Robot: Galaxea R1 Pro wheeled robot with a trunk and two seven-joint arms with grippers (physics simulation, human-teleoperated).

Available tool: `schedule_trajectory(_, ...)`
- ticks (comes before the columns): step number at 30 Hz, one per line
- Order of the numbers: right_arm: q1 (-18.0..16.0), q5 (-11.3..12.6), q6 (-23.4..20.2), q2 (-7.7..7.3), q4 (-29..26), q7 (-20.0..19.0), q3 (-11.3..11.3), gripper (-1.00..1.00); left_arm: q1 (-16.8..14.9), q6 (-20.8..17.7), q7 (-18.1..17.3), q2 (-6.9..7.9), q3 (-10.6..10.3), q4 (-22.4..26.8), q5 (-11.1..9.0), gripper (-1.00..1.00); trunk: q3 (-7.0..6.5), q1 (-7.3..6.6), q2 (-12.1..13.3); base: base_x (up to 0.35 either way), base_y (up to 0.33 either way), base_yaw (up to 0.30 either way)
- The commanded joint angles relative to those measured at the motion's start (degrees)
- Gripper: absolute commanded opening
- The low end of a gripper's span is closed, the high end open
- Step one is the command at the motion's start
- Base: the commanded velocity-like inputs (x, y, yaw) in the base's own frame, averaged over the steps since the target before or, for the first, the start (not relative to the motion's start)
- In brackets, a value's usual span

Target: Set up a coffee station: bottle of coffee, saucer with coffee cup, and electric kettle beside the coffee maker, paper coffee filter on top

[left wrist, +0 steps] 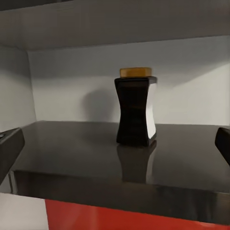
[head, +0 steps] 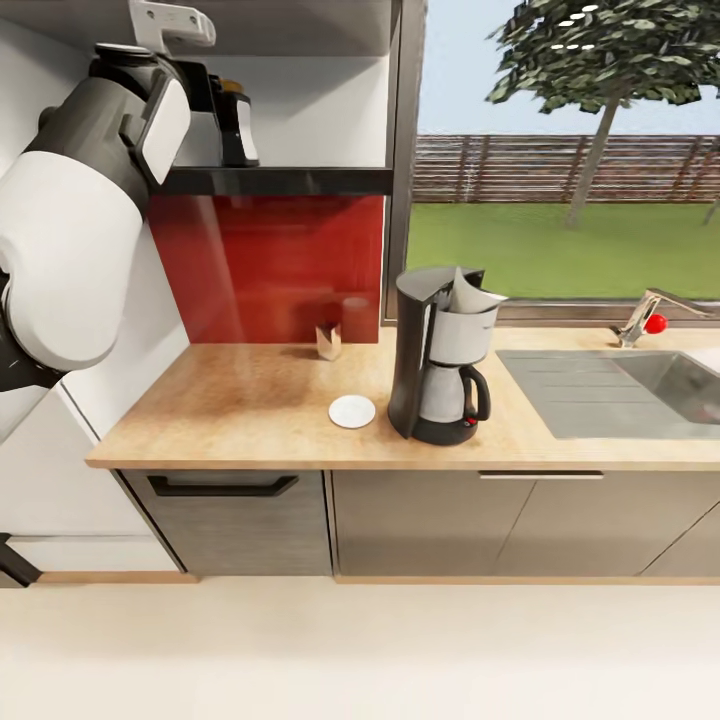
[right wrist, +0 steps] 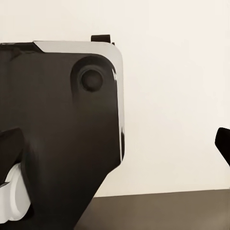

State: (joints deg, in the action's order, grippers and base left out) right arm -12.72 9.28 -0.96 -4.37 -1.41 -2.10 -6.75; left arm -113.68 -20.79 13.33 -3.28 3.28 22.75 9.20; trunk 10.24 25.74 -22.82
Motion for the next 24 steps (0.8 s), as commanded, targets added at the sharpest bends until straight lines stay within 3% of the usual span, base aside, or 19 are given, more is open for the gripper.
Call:
schedule_trajectory(1, 0.0, 0.6, -0.1, -0.03, 0.0, -0.2, -0.5, 1.0, 0.0, -0.3, -0.1, -0.06, 0.4, 0.0, 0.5, 1.0, 0.11, 0.05, -0.1, 0.229, 0.0, 0.0)
schedule_trajectory(9, 0.1, 0.5, -0.2, -0.03, 0.0, -0.2, -0.5, 1.0, 0.0, -0.3, -0.2, -0.1, 0.4, 0.4, 0.5, 1.0, 0.11, 0.05, -0.1, 0.277, 0.0, 0.0)
schedule_trajectory(24, 0.1, 0.5, -0.2, -0.03, 0.0, -0.2, -0.5, 1.0, 0.1, -0.3, -0.6, 0.02, 0.4, 0.4, 0.4, 1.0, 0.11, 0.05, -0.1, 0.066, 0.006, 0.0)
